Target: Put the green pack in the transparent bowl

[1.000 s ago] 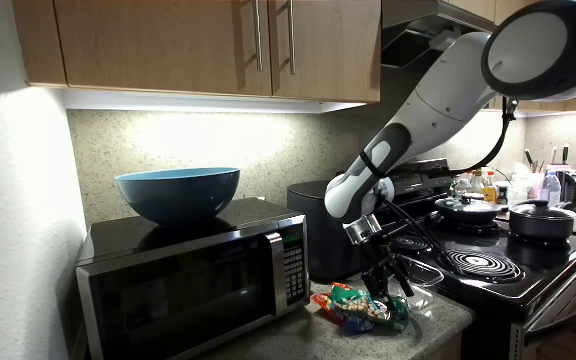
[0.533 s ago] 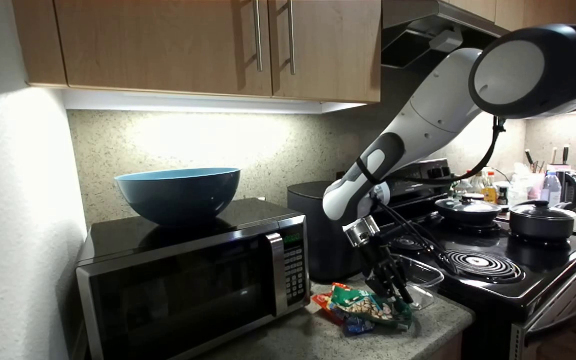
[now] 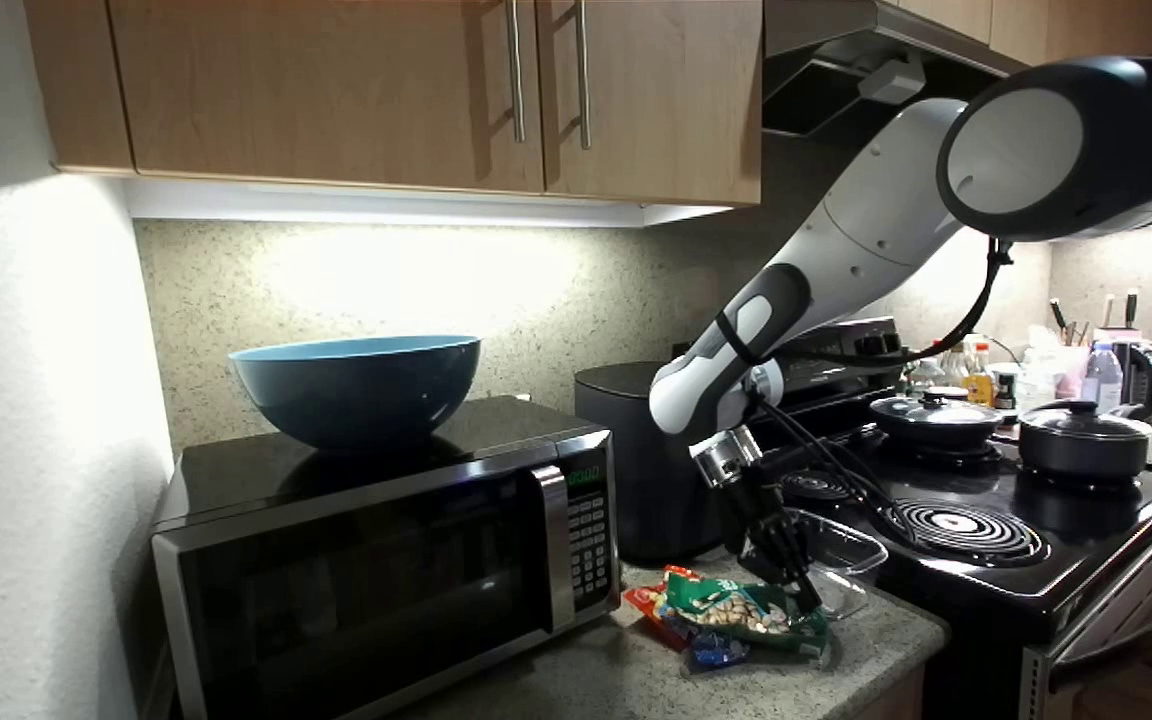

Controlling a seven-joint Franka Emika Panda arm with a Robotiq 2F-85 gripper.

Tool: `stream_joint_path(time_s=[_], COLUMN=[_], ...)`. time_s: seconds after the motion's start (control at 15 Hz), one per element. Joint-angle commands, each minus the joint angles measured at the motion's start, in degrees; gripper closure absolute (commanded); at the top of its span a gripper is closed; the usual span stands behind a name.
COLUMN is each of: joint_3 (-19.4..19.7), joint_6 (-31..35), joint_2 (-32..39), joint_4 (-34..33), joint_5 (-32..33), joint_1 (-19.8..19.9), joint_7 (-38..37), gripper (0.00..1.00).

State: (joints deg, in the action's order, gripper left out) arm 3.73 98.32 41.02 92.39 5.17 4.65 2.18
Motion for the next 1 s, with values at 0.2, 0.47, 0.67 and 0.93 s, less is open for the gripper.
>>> stream_joint_path(time_s=[0.2, 0.47, 0.67, 0.93], joint_3=[-1.0, -0.7, -1.0, -1.8], joint_6=[1.0, 0.6, 1.1, -1.2], joint_2=[-5.8, -4.9, -7.0, -1.9], joint_4=[3.4, 0.6, 2.0, -1.5], joint_5=[-3.0, -1.6, -1.4, -0.4], joint_1=[0.0, -0.9, -1.6, -0.9], joint_7=[-1.1, -0.8, -0.5, 6.1], gripper=[0.91, 0.90, 0.46, 0.21])
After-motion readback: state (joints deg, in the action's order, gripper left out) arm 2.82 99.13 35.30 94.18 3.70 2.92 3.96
